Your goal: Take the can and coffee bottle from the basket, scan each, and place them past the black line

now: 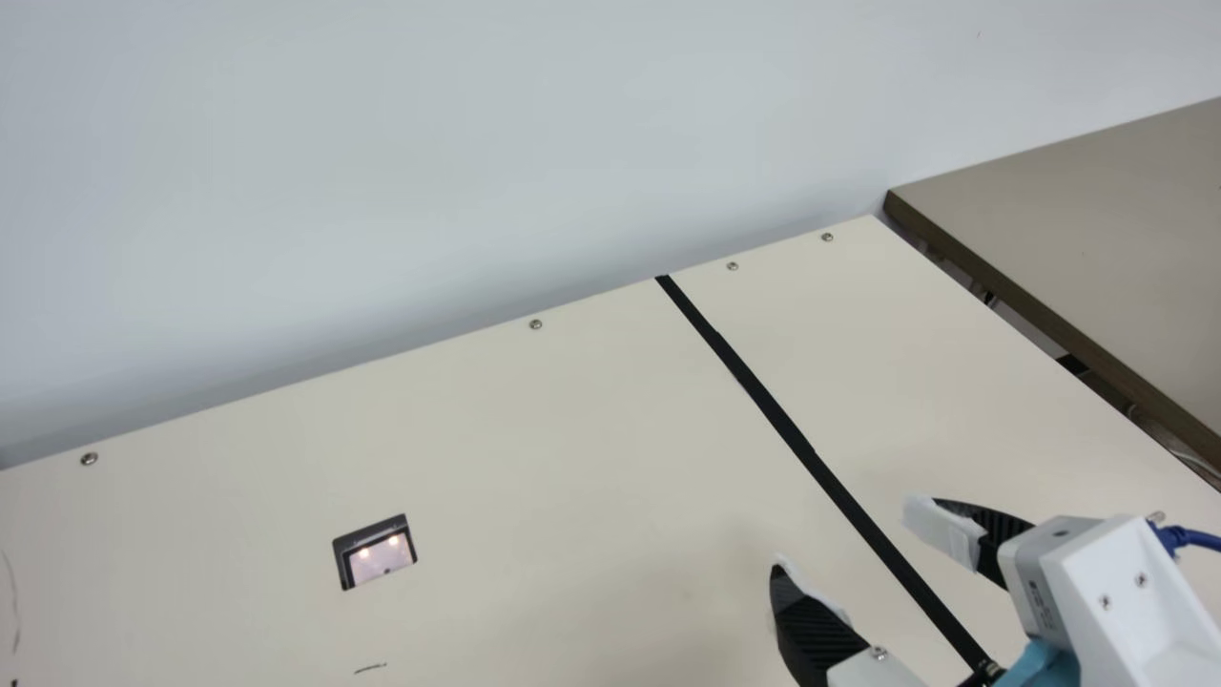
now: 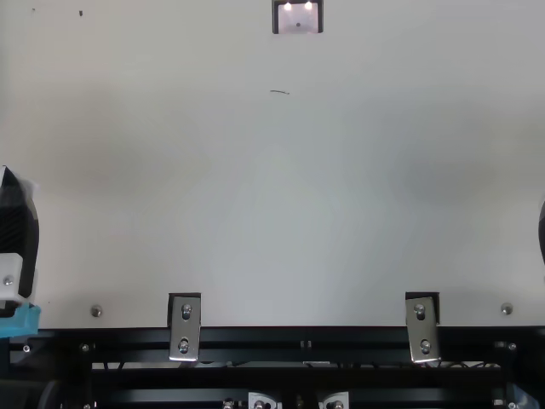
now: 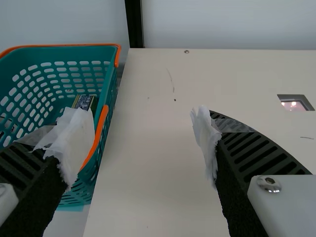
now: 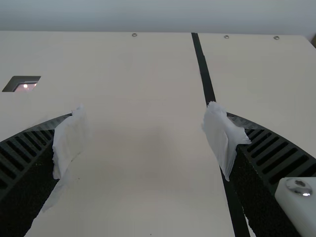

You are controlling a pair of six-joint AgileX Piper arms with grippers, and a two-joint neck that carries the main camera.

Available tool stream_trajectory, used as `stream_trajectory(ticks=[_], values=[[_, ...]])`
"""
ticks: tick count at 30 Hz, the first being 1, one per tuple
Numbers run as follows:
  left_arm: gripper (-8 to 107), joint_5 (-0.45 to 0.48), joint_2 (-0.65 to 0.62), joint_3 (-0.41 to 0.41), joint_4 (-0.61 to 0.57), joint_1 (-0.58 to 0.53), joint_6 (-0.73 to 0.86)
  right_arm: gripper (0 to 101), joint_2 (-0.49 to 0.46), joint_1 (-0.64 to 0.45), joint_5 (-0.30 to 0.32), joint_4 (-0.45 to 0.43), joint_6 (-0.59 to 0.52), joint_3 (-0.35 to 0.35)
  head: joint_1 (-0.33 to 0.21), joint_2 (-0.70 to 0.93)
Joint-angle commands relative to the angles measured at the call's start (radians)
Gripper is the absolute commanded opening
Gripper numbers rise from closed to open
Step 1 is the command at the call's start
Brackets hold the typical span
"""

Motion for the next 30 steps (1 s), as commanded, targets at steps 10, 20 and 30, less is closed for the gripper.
stream_trajectory(ticks=[10,20,30], values=[[90,0.000,0.000,0.000,0.000,0.000,0.000,101,0.000,0.000,0.000,0.000,0.000,0.000,-0.016,0.011],[90,0.000,0.000,0.000,0.000,0.000,0.000,101,0.000,0.000,0.000,0.000,0.000,0.000,-0.016,0.011],[90,0.000,0.000,0.000,0.000,0.000,0.000,101,0.000,0.000,0.000,0.000,0.000,0.000,-0.016,0.011]])
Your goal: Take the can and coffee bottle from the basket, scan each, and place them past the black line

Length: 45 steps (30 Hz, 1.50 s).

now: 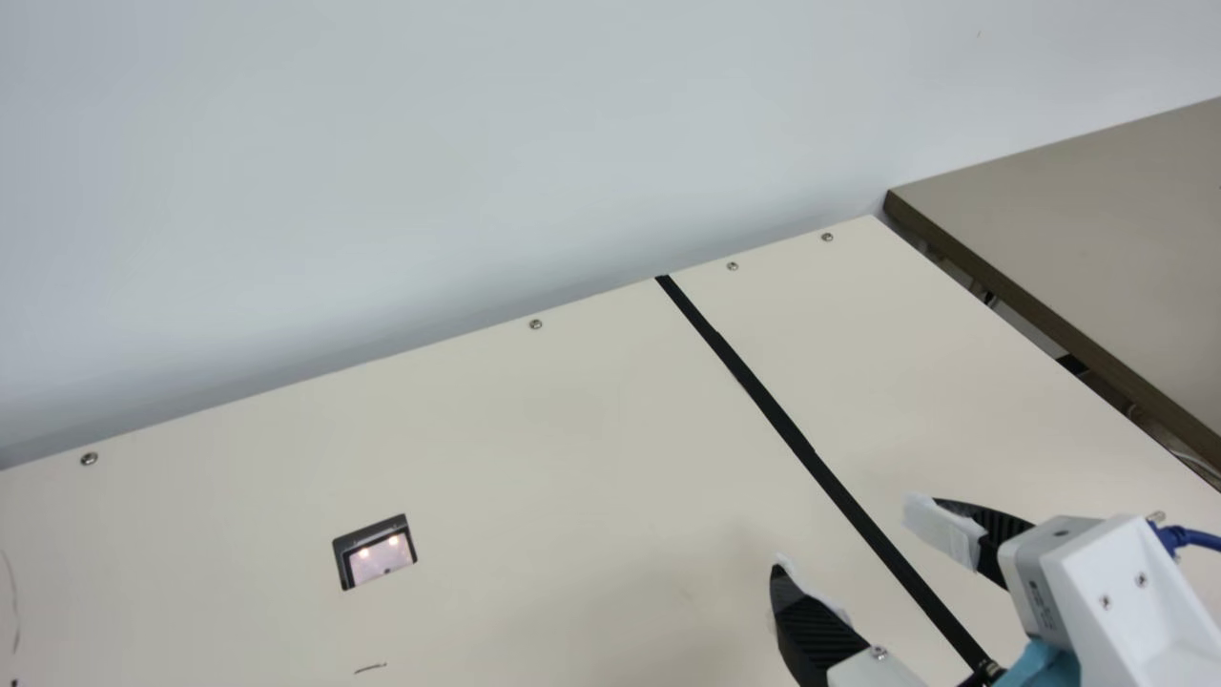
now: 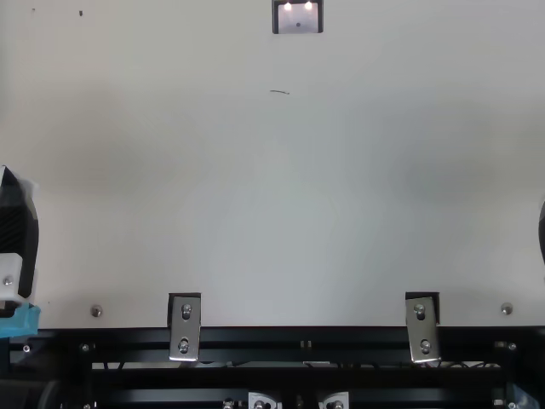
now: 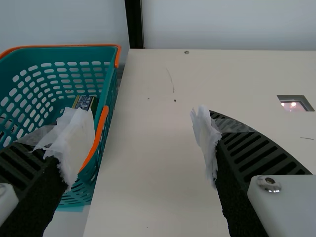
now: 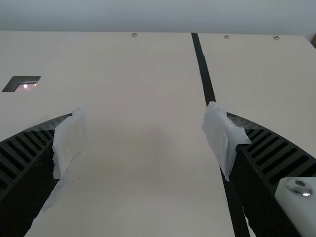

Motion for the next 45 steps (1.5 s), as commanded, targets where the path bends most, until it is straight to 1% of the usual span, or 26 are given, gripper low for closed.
stream_trajectory(ticks=[1,7,10,13,17,20,24,28,34,40,45], values=[[90,0.000,0.000,0.000,0.000,0.000,0.000,101,0.000,0.000,0.000,0.000,0.000,0.000,-0.016,0.011],[90,0.000,0.000,0.000,0.000,0.000,0.000,101,0.002,0.001,0.002,-0.001,0.003,-0.001,-0.016,0.011],[90,0.000,0.000,0.000,0.000,0.000,0.000,101,0.014,0.002,0.007,0.002,0.010,-0.018,-0.016,0.011],[90,0.000,0.000,0.000,0.000,0.000,0.000,101,0.037,0.007,0.013,0.004,0.020,-0.060,-0.016,0.011],[90,0.000,0.000,0.000,0.000,0.000,0.000,101,0.070,0.018,0.037,0.012,0.033,-0.151,-0.016,0.011],[90,0.000,0.000,0.000,0.000,0.000,0.000,101,0.092,0.033,0.076,0.027,0.048,-0.238,-0.016,0.011],[90,0.000,0.000,0.000,0.000,0.000,0.000,101,0.115,0.064,0.152,0.071,0.092,-0.357,-0.016,0.011],[90,0.000,0.000,0.000,0.000,0.000,0.000,101,0.131,0.100,0.239,0.121,0.160,-0.468,-0.016,0.011],[90,0.000,0.000,0.000,0.000,0.000,0.000,101,0.142,0.160,0.350,0.171,0.277,-0.609,-0.016,0.011],[90,0.000,0.000,0.000,0.000,0.000,0.000,101,0.150,0.226,0.428,0.203,0.415,-0.705,-0.016,0.011],[90,0.000,0.000,0.000,0.000,0.000,0.000,101,0.151,0.262,0.478,0.224,0.516,-0.737,-0.016,0.011]])
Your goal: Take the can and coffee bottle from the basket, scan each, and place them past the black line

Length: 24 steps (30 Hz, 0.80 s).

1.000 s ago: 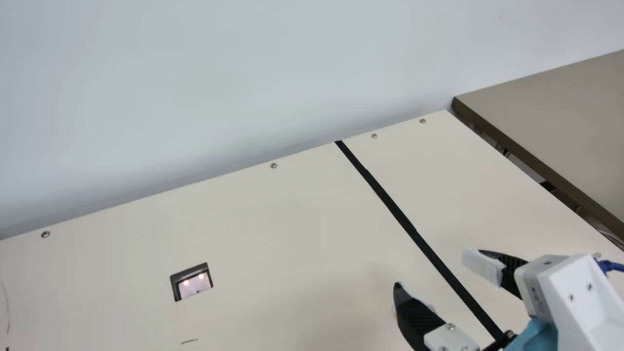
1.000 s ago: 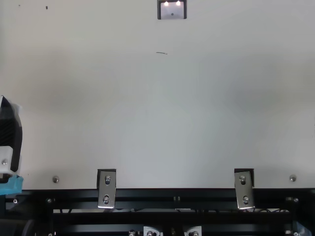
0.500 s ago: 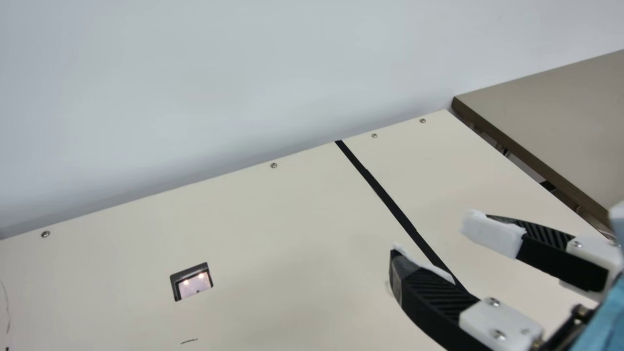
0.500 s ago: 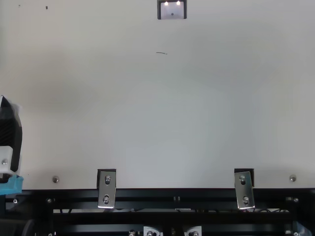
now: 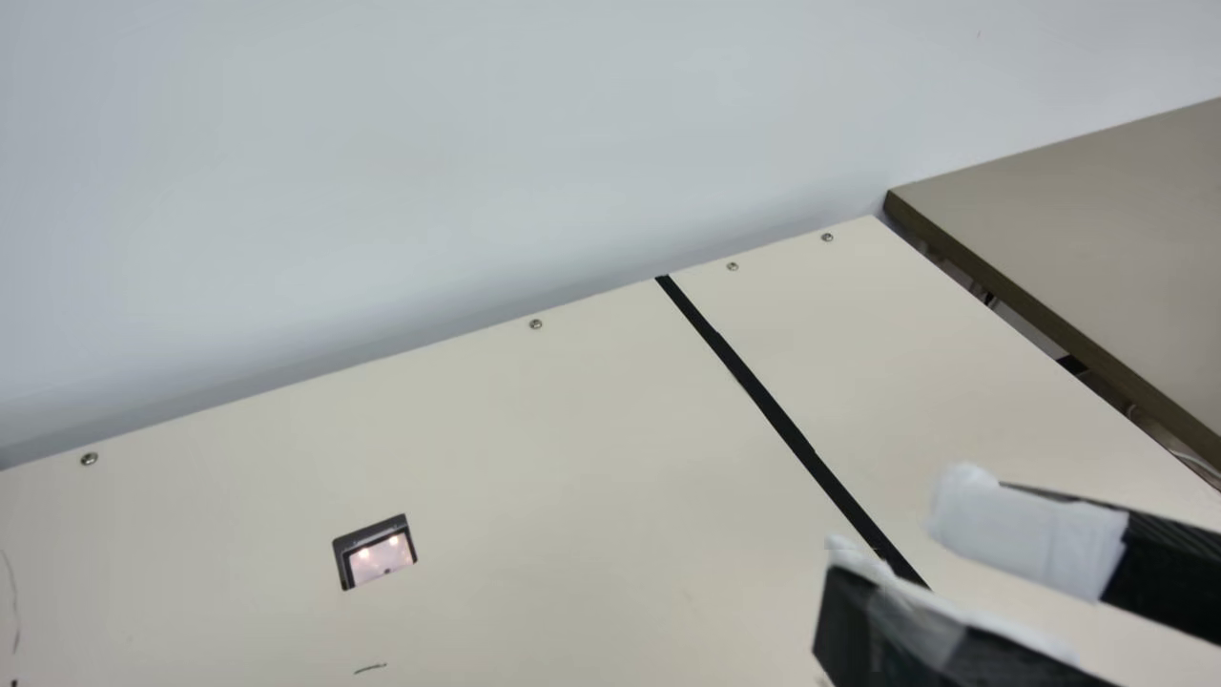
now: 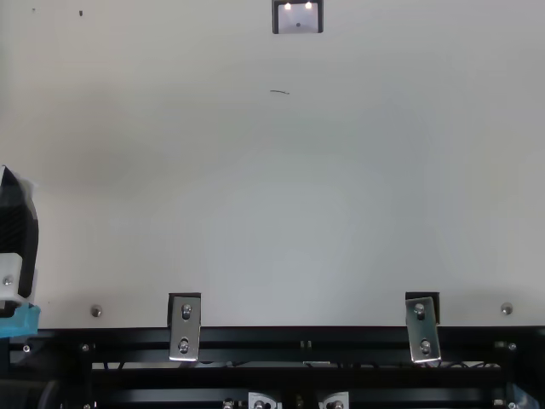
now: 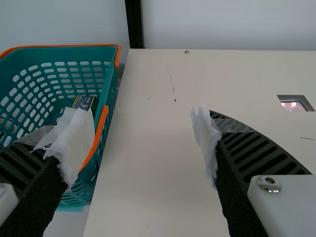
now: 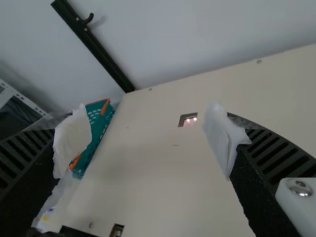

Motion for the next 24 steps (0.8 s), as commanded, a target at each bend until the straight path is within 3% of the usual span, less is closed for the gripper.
stream_trajectory(ticks=[1,5,24], values=[[90,0.000,0.000,0.000,0.000,0.000,0.000,101,0.000,0.000,0.000,0.000,0.000,0.000,-0.016,0.011],[90,0.000,0.000,0.000,0.000,0.000,0.000,101,0.000,0.003,0.016,0.003,0.046,-0.002,-0.016,0.011],[90,0.000,0.000,0.000,0.000,0.000,0.000,101,0.000,0.003,0.020,0.004,0.046,-0.002,0.003,0.063]])
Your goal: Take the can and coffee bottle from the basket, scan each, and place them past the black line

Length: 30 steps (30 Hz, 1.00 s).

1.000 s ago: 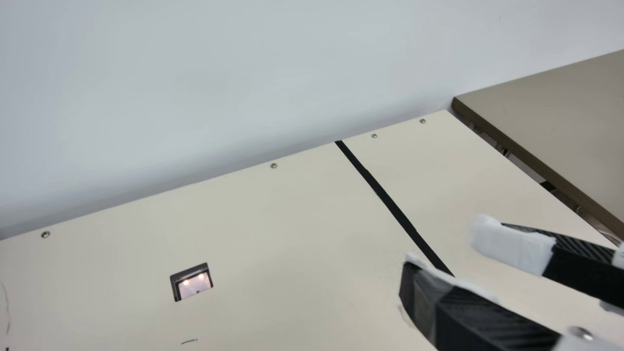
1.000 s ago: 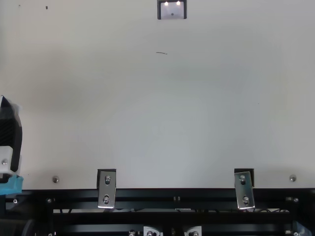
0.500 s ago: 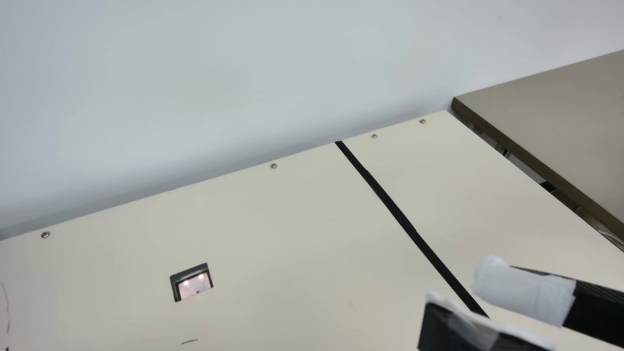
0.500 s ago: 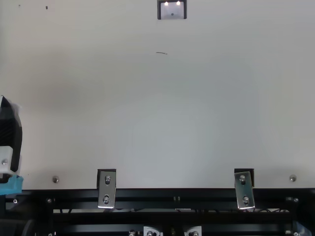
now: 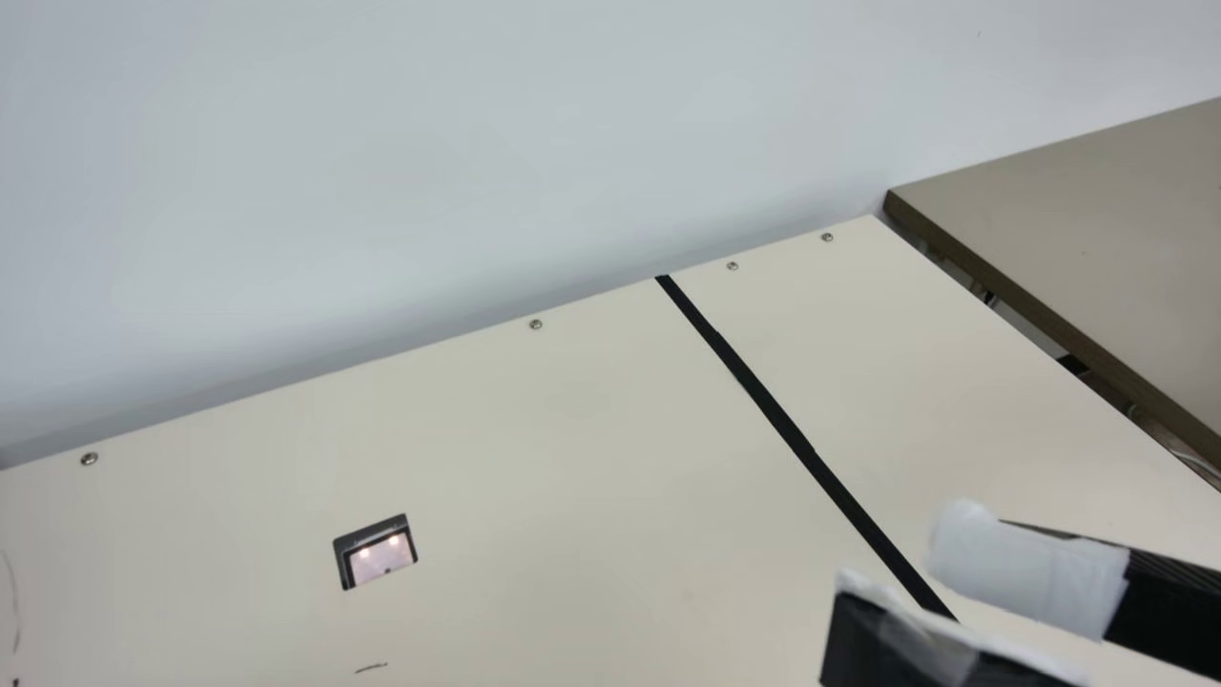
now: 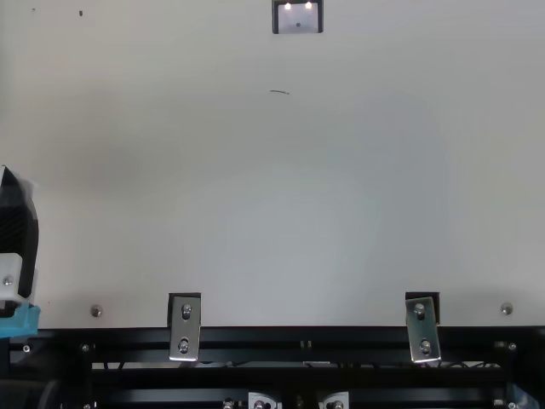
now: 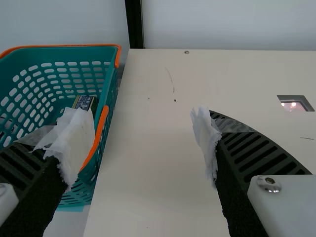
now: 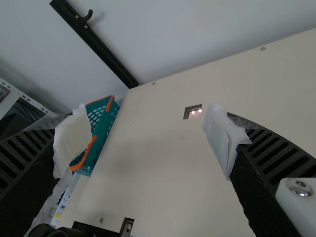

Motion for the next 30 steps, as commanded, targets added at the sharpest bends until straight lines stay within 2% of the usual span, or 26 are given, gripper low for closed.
stream_trajectory(ticks=[1,8,18,24,26,30], values=[[90,0.000,0.000,0.000,0.000,0.000,0.000,101,0.000,0.000,0.000,0.000,0.000,0.000,0.010,0.055],[90,0.000,0.000,0.000,0.000,0.000,0.000,101,0.000,0.000,0.000,0.000,0.000,0.000,0.044,0.297],[90,0.000,0.000,0.000,0.000,0.000,0.000,101,0.000,0.000,0.000,0.000,0.000,0.000,-0.017,0.704],[90,0.000,0.000,0.000,0.000,0.000,0.000,101,0.000,0.000,0.000,0.000,0.000,0.000,-0.032,0.913],[90,0.000,0.000,0.000,0.000,0.000,0.000,101,0.000,0.000,0.000,0.000,0.000,0.000,-0.034,0.966],[90,0.000,0.000,0.000,0.000,0.000,0.000,101,0.000,0.000,0.000,0.000,0.000,0.000,-0.034,0.966]])
